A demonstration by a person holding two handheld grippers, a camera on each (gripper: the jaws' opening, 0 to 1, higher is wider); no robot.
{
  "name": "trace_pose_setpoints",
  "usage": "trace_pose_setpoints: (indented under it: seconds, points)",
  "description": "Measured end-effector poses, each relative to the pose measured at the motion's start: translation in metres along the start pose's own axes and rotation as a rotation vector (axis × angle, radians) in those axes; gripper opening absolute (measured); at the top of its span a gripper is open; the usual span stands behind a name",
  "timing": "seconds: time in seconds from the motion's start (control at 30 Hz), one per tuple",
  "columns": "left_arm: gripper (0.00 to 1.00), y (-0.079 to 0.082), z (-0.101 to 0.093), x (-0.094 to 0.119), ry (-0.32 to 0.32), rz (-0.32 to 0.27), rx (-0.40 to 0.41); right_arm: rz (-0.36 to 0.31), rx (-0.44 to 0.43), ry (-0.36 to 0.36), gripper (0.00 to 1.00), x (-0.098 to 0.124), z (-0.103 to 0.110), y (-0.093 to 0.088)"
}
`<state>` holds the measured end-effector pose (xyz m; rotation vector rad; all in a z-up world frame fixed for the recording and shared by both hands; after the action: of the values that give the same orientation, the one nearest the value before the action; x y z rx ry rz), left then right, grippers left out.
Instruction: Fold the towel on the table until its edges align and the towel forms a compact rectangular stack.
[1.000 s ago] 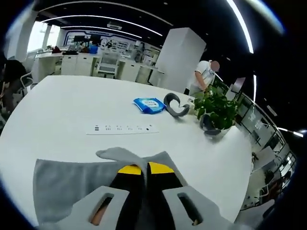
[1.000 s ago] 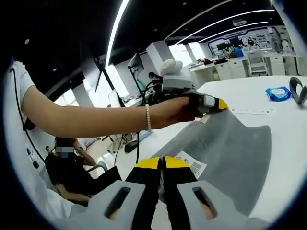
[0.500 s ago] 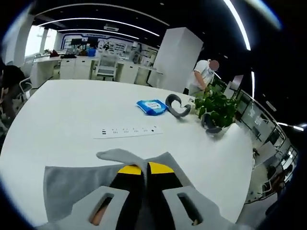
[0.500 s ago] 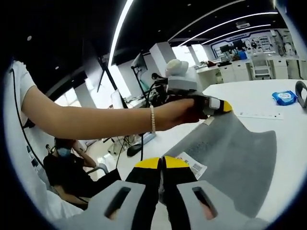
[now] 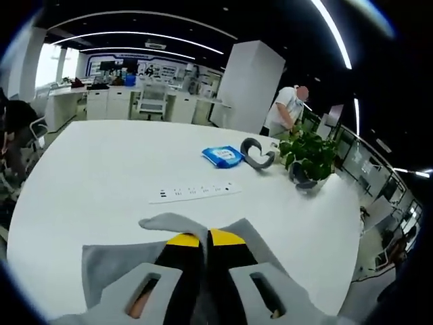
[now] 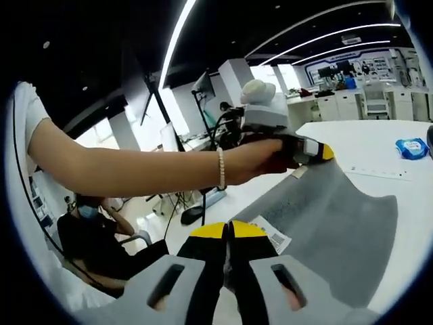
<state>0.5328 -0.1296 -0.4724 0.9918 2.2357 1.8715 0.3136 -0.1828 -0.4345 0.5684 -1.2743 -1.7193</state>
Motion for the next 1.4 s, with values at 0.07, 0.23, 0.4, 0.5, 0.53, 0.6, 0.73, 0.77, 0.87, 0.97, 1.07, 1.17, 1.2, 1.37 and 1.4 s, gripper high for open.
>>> trace_pose_setpoints:
  seconds: [0.07, 0.23, 0.4, 0.5, 0.53, 0.6, 0.73, 0.77, 0.87, 0.97, 1.07, 1.17, 1.2, 1.37, 1.4]
  points:
    - [0.02, 0.0, 0.005, 0.002, 0.002, -0.001, -0.008, 0.001, 0.003, 0.006, 0.0, -0.006, 0.002, -0.002]
    - [0.02, 0.0, 0.016, 0.009, 0.013, -0.002, -0.017, 0.015, 0.013, 0.029, 0.0, -0.019, 0.008, -0.006]
    - [0.02, 0.001, 0.027, 0.016, 0.023, -0.004, -0.027, 0.036, 0.049, 0.043, 0.0, -0.029, 0.014, -0.01]
    - [0.02, 0.0, 0.031, 0.018, 0.031, -0.007, -0.027, 0.06, 0.06, 0.056, 0.0, -0.036, 0.018, -0.015]
    - [0.02, 0.0, 0.033, 0.02, 0.034, -0.009, -0.03, 0.062, 0.061, 0.059, 0.0, -0.037, 0.019, -0.015]
    - [0.02, 0.0, 0.038, 0.023, 0.042, -0.012, -0.045, 0.069, 0.067, 0.071, 0.0, -0.043, 0.022, -0.017]
    - [0.02, -0.003, 0.05, 0.028, 0.067, -0.017, -0.056, 0.078, 0.049, 0.088, 0.0, -0.052, 0.022, -0.02]
    - [0.02, -0.003, 0.051, 0.028, 0.068, -0.018, -0.055, 0.079, 0.047, 0.089, 0.0, -0.052, 0.022, -0.02]
    - [0.02, -0.006, 0.063, 0.029, 0.082, -0.015, -0.044, 0.082, 0.048, 0.094, 0.0, -0.059, 0.023, -0.023]
    - [0.02, -0.008, 0.068, 0.028, 0.087, -0.008, -0.046, 0.088, 0.046, 0.097, 0.0, -0.064, 0.022, -0.025]
    - [0.02, -0.012, 0.074, 0.029, 0.095, -0.001, -0.066, 0.085, 0.037, 0.103, 0.0, -0.07, 0.023, -0.028]
    - [0.02, -0.015, 0.08, 0.03, 0.105, 0.007, -0.082, 0.089, 0.033, 0.106, 0.0, -0.074, 0.023, -0.032]
    - [0.02, -0.016, 0.082, 0.03, 0.108, 0.009, -0.084, 0.092, 0.038, 0.109, 0.0, -0.076, 0.023, -0.033]
    - [0.02, -0.022, 0.093, 0.033, 0.125, 0.025, -0.095, 0.108, 0.046, 0.125, 0.0, -0.084, 0.024, -0.04]
    - [0.02, -0.024, 0.097, 0.034, 0.13, 0.027, -0.091, 0.113, 0.048, 0.128, 0.0, -0.086, 0.024, -0.043]
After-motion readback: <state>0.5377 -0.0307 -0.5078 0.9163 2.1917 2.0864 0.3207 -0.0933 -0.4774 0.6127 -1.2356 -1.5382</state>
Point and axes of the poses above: the point that each gripper's makers call its tool centre point, and the gripper's own axes: x roughly backward along the fingers, z roughly to its left, y roughly out of its top, the point moved 5 cm from there along x, roughly backward along the fingers, and after that the axes turned 10 degrees about -z, right-handed, at the moved point
